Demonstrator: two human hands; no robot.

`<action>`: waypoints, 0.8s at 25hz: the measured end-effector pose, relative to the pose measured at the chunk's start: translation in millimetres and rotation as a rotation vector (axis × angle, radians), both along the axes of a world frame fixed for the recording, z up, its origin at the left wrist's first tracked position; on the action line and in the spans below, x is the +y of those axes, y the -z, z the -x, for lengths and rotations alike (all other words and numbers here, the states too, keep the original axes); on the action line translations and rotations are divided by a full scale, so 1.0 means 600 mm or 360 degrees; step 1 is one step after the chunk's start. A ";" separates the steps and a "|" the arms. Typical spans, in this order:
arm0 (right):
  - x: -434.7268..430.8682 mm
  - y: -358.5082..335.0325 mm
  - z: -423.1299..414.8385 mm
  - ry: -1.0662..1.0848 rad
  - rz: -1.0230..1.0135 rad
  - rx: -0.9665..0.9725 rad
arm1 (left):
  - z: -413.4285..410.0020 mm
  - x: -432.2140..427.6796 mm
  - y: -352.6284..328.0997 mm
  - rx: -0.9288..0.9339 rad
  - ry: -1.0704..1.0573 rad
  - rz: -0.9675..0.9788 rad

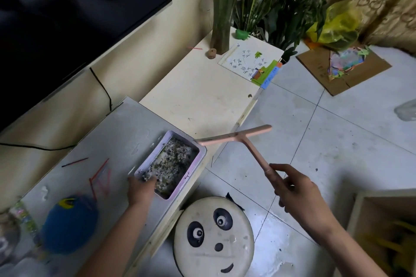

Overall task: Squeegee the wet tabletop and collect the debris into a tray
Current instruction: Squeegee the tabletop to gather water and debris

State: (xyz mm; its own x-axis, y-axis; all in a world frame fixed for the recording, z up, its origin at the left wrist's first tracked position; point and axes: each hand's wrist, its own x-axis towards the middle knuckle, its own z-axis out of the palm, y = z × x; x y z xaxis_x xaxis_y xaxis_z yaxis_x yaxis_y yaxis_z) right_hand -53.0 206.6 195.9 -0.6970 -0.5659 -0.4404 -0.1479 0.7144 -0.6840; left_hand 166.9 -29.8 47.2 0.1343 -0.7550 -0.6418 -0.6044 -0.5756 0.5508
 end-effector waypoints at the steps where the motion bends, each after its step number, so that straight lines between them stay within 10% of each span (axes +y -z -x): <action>1: 0.014 -0.004 0.001 0.0025 0.0012 0.0008 | 0.013 0.008 -0.026 -0.0061 0.0187 0.0178; 7: 0.157 -0.039 0.004 0.0191 -0.0064 0.0245 | 0.164 0.127 -0.171 0.0143 0.1394 0.0822; 20: 0.641 -0.047 0.065 0.0849 -0.0166 0.0238 | 0.542 0.626 -0.139 0.0332 0.3072 0.0875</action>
